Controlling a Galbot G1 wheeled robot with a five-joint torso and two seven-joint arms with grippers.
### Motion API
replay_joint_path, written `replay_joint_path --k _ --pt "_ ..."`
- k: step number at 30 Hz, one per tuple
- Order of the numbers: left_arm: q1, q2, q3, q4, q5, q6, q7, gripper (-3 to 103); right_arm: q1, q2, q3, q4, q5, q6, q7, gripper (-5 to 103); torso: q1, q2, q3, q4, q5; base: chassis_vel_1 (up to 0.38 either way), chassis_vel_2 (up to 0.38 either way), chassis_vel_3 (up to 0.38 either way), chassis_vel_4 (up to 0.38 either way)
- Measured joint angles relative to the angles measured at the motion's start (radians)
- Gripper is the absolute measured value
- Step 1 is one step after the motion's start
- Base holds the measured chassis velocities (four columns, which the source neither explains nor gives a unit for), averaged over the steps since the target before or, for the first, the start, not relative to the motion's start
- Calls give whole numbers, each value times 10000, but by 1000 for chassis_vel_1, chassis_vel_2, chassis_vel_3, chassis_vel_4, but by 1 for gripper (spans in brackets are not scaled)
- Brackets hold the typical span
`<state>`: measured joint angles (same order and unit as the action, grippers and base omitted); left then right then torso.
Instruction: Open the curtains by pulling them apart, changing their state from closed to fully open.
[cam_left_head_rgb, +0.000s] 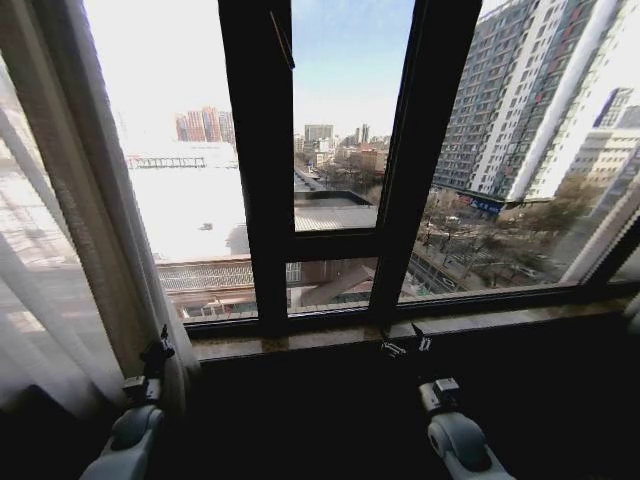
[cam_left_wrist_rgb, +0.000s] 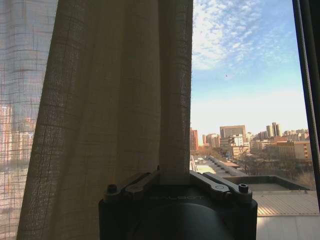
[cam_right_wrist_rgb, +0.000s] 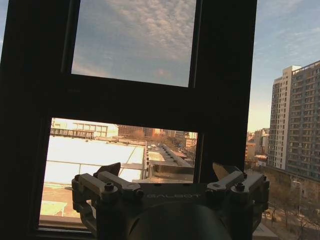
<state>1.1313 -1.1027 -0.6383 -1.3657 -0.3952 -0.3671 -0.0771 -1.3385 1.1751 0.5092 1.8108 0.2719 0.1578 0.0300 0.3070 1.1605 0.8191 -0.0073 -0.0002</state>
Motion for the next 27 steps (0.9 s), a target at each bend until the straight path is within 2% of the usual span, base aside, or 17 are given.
replay_joint_path --k 12,27 --pt "88 7 -39 -3 -31 -38 0 0 -1 0 0 0 0 0 0 100 0 0 0 -2 3 27 19 -26 -27" --pt "99 -35 -133 16 -88 -134 -18 0 0 3 -4 0 0 0 -1 100 -1 1 -2 1 -2 167 182 -169 -173"
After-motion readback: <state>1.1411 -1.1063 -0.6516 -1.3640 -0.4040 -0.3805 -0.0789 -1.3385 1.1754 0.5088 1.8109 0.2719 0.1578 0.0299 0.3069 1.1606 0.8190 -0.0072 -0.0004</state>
